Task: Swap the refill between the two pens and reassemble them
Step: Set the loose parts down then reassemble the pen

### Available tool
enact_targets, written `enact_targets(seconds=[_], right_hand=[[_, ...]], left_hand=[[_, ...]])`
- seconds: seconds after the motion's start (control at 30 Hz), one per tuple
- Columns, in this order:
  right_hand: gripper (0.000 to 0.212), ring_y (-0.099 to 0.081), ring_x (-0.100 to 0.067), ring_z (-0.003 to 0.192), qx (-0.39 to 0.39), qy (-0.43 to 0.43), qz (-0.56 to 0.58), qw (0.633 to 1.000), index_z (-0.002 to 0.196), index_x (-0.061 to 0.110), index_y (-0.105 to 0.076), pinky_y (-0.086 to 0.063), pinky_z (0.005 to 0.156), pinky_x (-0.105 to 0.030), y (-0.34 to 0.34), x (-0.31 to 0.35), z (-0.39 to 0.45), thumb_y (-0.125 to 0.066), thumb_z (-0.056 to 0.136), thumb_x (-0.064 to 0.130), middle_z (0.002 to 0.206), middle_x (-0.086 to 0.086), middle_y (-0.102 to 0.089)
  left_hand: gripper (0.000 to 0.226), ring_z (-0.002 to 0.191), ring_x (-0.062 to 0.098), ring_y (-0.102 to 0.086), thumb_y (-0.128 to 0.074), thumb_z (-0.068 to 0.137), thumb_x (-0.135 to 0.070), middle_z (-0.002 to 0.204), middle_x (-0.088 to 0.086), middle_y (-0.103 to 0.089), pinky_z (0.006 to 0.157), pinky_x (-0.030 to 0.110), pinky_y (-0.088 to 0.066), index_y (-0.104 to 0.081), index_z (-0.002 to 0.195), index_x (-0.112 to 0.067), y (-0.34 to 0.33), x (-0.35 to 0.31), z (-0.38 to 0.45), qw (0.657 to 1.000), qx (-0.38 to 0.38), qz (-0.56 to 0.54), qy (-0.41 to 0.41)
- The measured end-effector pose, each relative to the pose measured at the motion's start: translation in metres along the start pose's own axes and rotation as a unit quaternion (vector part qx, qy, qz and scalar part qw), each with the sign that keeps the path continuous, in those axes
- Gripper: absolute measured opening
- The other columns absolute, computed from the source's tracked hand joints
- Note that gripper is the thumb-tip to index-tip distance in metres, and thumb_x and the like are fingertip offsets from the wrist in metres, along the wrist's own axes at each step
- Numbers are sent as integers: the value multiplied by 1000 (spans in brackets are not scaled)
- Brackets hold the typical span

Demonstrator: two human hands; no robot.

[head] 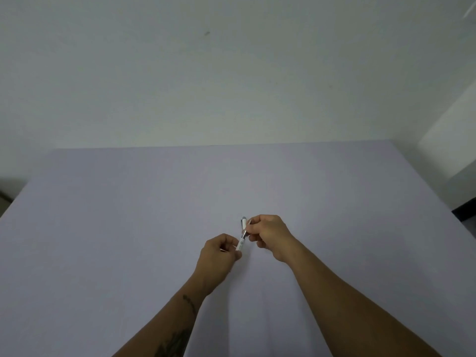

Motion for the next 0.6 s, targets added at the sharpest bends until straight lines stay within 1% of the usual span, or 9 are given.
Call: enact_targets(seconds=[0.1, 0.17, 0.27, 0.37, 0.53, 0.6], right_hand=[[10, -63, -14, 63, 6, 4, -4, 1000, 88, 5, -73, -48, 55, -24, 1, 0, -4, -66, 83, 2, 83, -9, -76], [8, -64, -14, 63, 10, 7, -17, 1000, 86, 6, -72, -48, 56, -24, 2, 0, -6, -66, 82, 3, 83, -10, -77], [7, -63, -14, 62, 13, 13, -39, 999, 83, 7, -72, -48, 56, -25, 4, 0, -11, -66, 81, 3, 83, -11, -78], [8, -62, -14, 62, 12, 27, -79, 996, 78, 9, -73, -46, 55, -25, 5, 3, -14, -67, 78, 4, 78, -9, -76], [9, -60, -11, 60, 10, 70, -139, 988, 74, 13, -74, -44, 51, -20, 6, 6, -16, -68, 79, 9, 71, -5, -71], [10, -61, -12, 61, 12, 82, -149, 985, 73, 14, -73, -47, 53, -20, 7, 7, -16, -68, 80, 10, 71, -4, -71]], left_hand=[[12, 61, 17, -52, -69, 82, -6, 68, 0, -60, 61, 31, -49, -73, 83, -16, 1, -1, -4, 1000, -2, -16, -1], [11, 63, 18, -51, -68, 83, -6, 70, 2, -60, 64, 34, -48, -74, 85, -16, 2, 0, -6, 1000, -2, -15, 0], [12, 59, 15, -49, -68, 83, -6, 68, 0, -60, 60, 30, -44, -74, 84, -16, 4, 0, -9, 1000, -3, -15, 0], [14, 57, 12, -47, -67, 83, -5, 66, -3, -59, 56, 25, -41, -74, 82, -17, 6, -1, -12, 1000, -7, -10, -2], [14, 58, 13, -47, -67, 83, -3, 66, -1, -59, 56, 25, -41, -74, 82, -16, 6, -3, -13, 1000, -5, 1, -5], [15, 56, 13, -47, -67, 83, -3, 67, -1, -59, 55, 25, -41, -74, 81, -16, 7, -3, -13, 1000, -3, 7, -5]])
Point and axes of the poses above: each hand's wrist, its own z-axis towards the middle knuckle, its own y-axis out of the back of the hand, x = y × z, the point moved 5 cm from there along z, towards the middle knuckle
